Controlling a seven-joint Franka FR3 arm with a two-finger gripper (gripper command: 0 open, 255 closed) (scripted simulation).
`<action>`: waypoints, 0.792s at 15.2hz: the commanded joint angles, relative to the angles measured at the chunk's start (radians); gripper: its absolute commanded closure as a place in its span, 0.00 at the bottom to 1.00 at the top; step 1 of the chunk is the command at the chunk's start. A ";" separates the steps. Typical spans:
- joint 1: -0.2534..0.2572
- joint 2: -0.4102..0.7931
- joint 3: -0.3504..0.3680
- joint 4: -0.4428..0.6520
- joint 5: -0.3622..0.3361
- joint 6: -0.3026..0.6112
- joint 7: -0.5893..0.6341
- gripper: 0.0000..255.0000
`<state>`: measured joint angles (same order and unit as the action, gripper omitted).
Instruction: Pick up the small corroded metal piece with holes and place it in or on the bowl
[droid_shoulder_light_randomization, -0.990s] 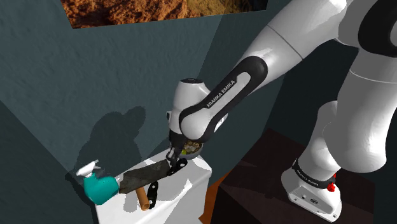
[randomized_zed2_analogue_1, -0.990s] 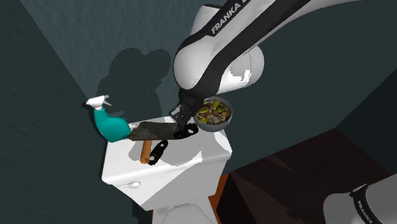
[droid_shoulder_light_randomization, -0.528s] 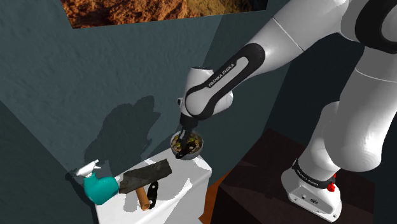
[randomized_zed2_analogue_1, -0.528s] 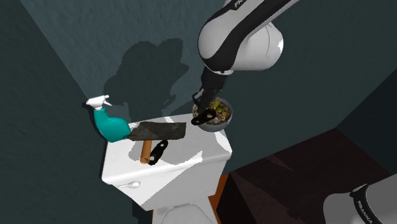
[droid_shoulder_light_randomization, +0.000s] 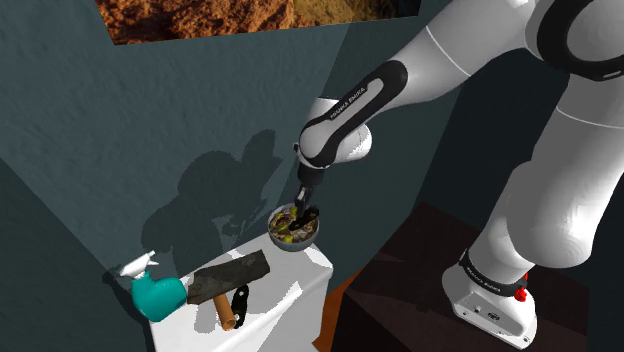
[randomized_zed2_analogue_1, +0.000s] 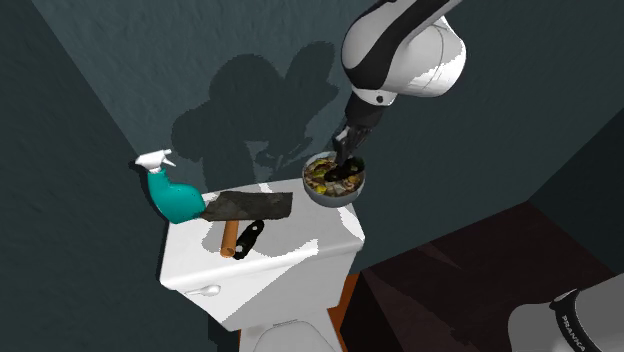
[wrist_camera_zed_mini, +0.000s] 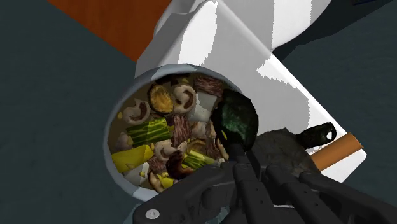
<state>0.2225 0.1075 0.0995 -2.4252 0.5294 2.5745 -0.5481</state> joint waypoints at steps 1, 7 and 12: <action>-0.003 0.027 0.000 0.003 0.012 0.017 -0.021 1.00; -0.007 0.105 0.014 0.007 0.063 0.086 -0.077 1.00; -0.013 0.163 0.028 0.016 0.100 0.133 -0.119 1.00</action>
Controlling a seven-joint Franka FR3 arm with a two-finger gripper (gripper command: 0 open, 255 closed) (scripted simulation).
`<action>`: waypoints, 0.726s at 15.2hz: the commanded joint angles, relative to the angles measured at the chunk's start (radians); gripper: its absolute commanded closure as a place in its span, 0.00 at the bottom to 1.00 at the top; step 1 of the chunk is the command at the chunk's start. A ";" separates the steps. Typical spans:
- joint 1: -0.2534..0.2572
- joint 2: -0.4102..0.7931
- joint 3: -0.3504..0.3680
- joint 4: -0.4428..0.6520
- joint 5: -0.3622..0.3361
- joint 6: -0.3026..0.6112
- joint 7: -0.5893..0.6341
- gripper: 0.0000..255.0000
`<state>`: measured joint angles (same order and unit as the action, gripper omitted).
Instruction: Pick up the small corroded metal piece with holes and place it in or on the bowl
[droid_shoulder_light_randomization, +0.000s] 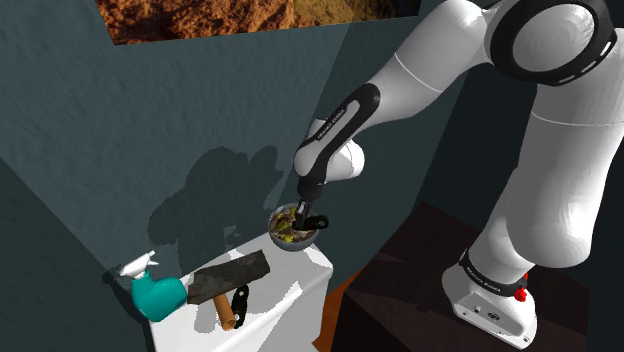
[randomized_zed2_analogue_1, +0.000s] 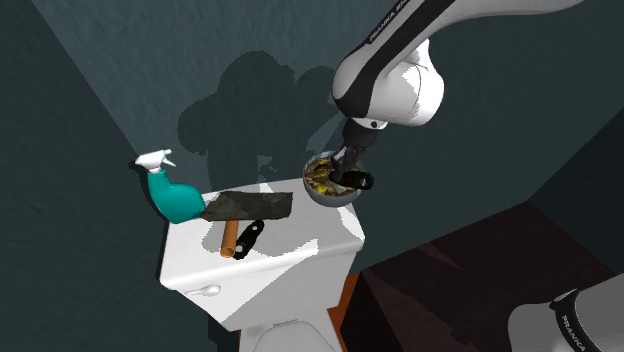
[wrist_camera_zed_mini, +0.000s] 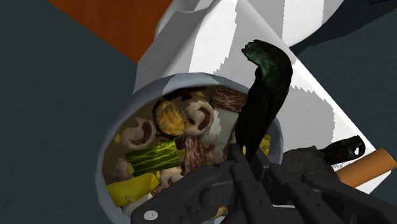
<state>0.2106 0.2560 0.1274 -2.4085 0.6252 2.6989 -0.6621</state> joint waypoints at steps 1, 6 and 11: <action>-0.001 0.015 0.001 -0.001 0.005 0.008 -0.004 1.00; -0.002 0.015 0.001 -0.001 0.005 0.008 -0.004 1.00; -0.002 0.007 0.001 -0.006 0.004 0.006 -0.003 0.00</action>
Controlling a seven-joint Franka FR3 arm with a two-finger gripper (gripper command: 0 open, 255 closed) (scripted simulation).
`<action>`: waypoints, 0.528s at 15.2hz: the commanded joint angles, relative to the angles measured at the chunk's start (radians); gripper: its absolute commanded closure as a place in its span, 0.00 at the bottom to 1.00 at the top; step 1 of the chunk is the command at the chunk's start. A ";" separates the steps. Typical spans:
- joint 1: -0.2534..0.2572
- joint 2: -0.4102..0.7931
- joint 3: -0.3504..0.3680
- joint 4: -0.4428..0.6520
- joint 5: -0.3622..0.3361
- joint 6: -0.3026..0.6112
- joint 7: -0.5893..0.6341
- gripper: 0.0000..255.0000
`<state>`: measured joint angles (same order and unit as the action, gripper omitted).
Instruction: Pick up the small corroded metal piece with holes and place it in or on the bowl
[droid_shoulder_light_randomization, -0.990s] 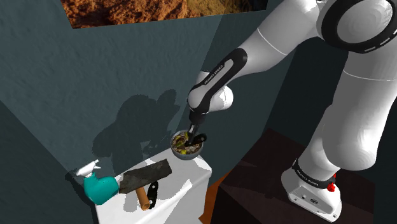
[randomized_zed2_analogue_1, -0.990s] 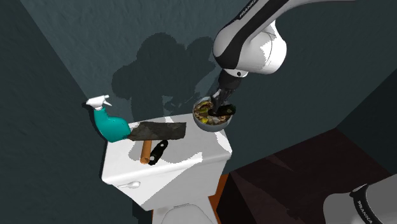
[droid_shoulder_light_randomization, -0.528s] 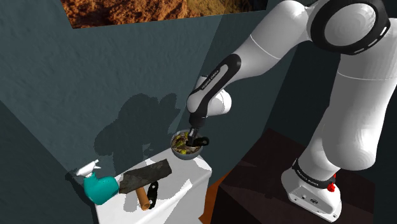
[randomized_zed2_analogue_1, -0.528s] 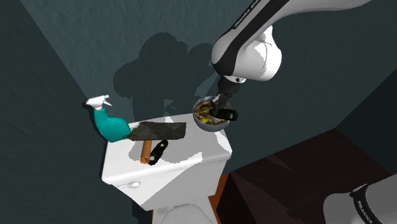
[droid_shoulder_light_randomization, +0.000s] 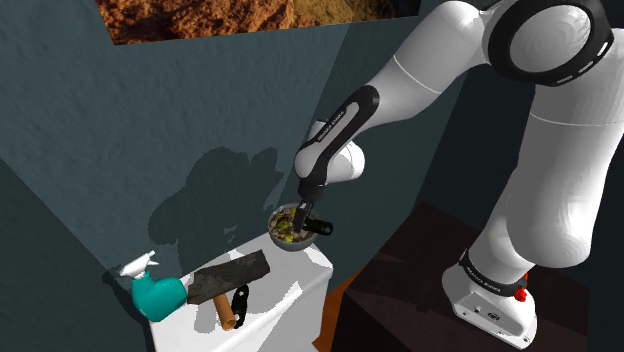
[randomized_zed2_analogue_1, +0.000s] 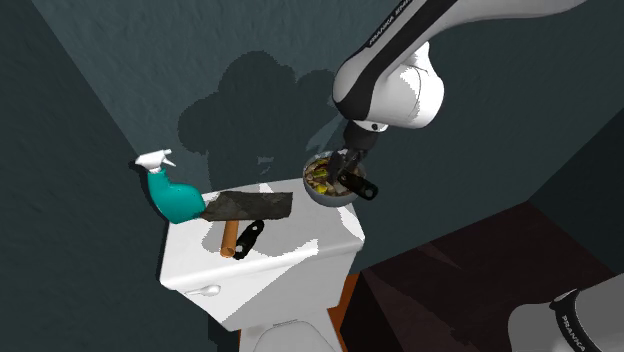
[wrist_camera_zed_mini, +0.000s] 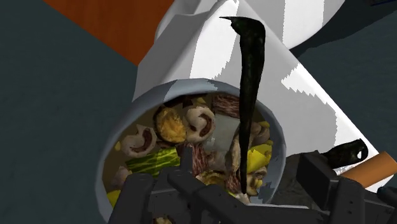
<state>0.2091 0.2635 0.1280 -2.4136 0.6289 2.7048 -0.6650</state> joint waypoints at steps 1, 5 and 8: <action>0.000 0.000 0.000 -0.001 0.000 0.000 0.000 0.00; -0.005 -0.098 -0.031 -0.017 -0.059 -0.084 0.043 0.00; -0.008 -0.124 -0.038 -0.020 -0.075 -0.108 0.055 0.00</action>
<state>0.2017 0.1458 0.0923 -2.4322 0.5582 2.6032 -0.6127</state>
